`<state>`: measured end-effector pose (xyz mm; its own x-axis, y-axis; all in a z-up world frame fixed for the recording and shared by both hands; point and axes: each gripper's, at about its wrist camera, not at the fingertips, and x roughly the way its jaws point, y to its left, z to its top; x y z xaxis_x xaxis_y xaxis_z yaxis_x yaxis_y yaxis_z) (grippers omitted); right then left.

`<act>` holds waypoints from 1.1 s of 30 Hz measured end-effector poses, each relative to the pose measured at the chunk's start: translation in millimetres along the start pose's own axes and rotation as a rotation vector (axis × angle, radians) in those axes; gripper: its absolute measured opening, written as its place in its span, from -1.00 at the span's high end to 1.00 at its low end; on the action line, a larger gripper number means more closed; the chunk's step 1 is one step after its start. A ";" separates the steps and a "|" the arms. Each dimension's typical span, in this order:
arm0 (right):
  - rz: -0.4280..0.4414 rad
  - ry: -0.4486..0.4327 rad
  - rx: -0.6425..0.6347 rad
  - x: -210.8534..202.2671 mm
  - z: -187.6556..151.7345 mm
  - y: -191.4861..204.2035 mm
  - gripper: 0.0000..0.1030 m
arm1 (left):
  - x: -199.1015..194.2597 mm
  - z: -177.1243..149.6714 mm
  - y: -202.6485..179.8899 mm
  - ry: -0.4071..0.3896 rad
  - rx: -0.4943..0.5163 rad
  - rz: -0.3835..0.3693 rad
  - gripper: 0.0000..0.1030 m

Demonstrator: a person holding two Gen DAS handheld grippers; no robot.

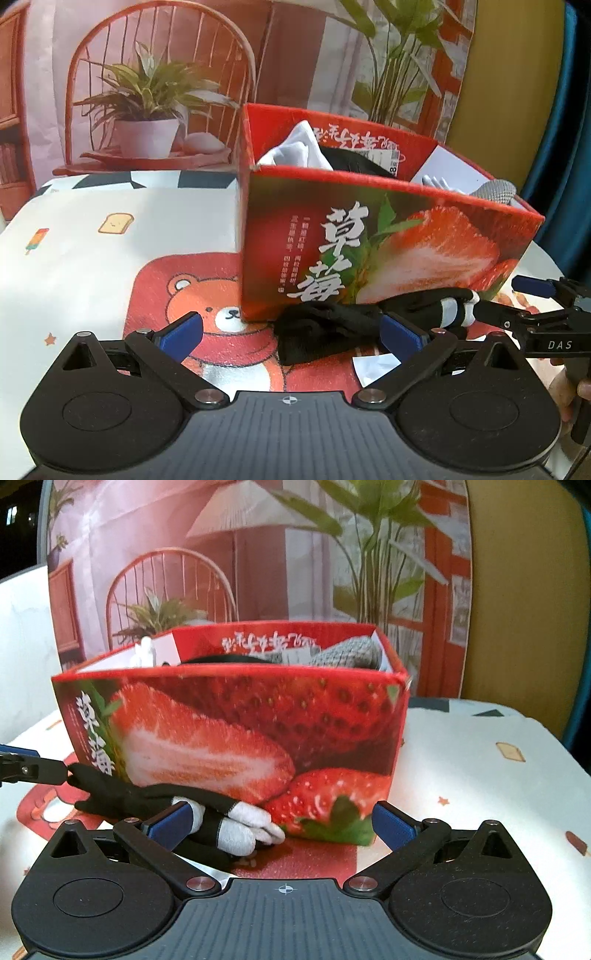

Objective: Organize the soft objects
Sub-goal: 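Move both tools to the black glove and close them on it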

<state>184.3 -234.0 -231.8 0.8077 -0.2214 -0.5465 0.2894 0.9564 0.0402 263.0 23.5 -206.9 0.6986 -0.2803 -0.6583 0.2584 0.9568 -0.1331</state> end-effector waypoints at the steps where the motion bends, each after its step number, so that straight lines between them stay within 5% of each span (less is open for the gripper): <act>1: 0.004 0.002 -0.001 1.7 -0.7 0.7 -0.99 | 1.8 -0.3 0.4 0.003 -0.002 -0.003 -1.00; 13: 0.044 0.019 0.023 15.0 -0.2 0.3 -0.99 | 27.3 3.3 2.8 0.035 -0.068 -0.064 -0.86; 23: 0.117 0.091 0.072 23.7 2.9 -2.5 -0.56 | 38.3 1.6 -4.6 0.059 -0.075 -0.088 -0.73; 33: 0.155 0.150 0.132 37.1 8.4 6.1 -0.51 | 50.4 2.6 -3.8 0.089 -0.107 -0.089 -0.63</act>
<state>220.4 -238.0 -244.9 0.7656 -0.0335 -0.6425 0.2401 0.9414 0.2370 299.0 5.6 -237.7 0.6133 -0.3606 -0.7027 0.2403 0.9327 -0.2688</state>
